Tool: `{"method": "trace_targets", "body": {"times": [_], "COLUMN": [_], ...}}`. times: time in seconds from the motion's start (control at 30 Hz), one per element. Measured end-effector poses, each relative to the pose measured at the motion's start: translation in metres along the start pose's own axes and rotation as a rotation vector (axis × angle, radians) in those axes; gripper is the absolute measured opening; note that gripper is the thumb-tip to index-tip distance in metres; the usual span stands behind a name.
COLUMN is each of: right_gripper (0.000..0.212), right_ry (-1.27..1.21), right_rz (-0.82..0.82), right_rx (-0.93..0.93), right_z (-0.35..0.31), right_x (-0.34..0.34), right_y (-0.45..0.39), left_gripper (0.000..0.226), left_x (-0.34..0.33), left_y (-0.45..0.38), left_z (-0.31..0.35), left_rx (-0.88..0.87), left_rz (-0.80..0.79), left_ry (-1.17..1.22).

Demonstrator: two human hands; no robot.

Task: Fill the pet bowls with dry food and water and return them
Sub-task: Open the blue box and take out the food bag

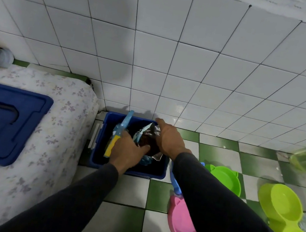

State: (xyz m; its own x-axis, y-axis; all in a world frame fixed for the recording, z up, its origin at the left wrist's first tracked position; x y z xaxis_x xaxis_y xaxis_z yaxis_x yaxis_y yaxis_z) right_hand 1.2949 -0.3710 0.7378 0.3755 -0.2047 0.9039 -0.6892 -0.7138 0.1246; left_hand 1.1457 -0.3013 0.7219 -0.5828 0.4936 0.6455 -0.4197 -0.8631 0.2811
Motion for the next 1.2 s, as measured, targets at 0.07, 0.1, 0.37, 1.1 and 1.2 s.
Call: {"method": "trace_targets", "body": {"times": [0.07, 0.1, 0.37, 1.1, 1.2], "right_gripper": [0.045, 0.036, 0.038, 0.028, 0.061], "right_ry": [-0.083, -0.114, 0.027, -0.343, -0.278], "right_rz": [0.041, 0.073, -0.066, -0.078, -0.307], "right_rx": [-0.009, -0.035, -0.102, -0.014, 0.252], "right_z": [-0.002, -0.002, 0.021, 0.011, 0.01], "right_x": [-0.001, 0.0, 0.015, 0.016, 0.021], "right_y": [-0.001, -0.002, 0.003, 0.006, 0.015], "left_gripper": [0.043, 0.032, 0.027, 0.021, 0.018], "left_x": [-0.007, -0.007, 0.028, 0.036, 0.034], "left_y": [0.005, 0.004, -0.032, -0.023, -0.023], "left_z": [-0.009, -0.011, -0.01, -0.025, -0.027], "left_rx": [0.135, 0.155, -0.099, 0.273, 0.269], "left_rz": [-0.103, -0.123, -0.002, 0.059, 0.073], "left_ry": [0.069, 0.085, -0.081, 0.361, 0.37]}}
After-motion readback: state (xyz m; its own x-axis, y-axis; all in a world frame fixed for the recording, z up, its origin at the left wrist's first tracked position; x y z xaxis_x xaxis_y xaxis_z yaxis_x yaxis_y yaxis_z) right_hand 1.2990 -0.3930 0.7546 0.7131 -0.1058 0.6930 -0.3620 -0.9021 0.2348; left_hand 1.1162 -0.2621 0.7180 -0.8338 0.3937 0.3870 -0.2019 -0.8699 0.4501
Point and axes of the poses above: each hand's wrist, its own y-axis away from the middle knuckle, its own x-axis out of the back of the hand, z = x × y, the point moved 3 cm from there along -y, towards the middle knuckle, and after that the axes turned 11 degrees about z, right-handed, at the moved point
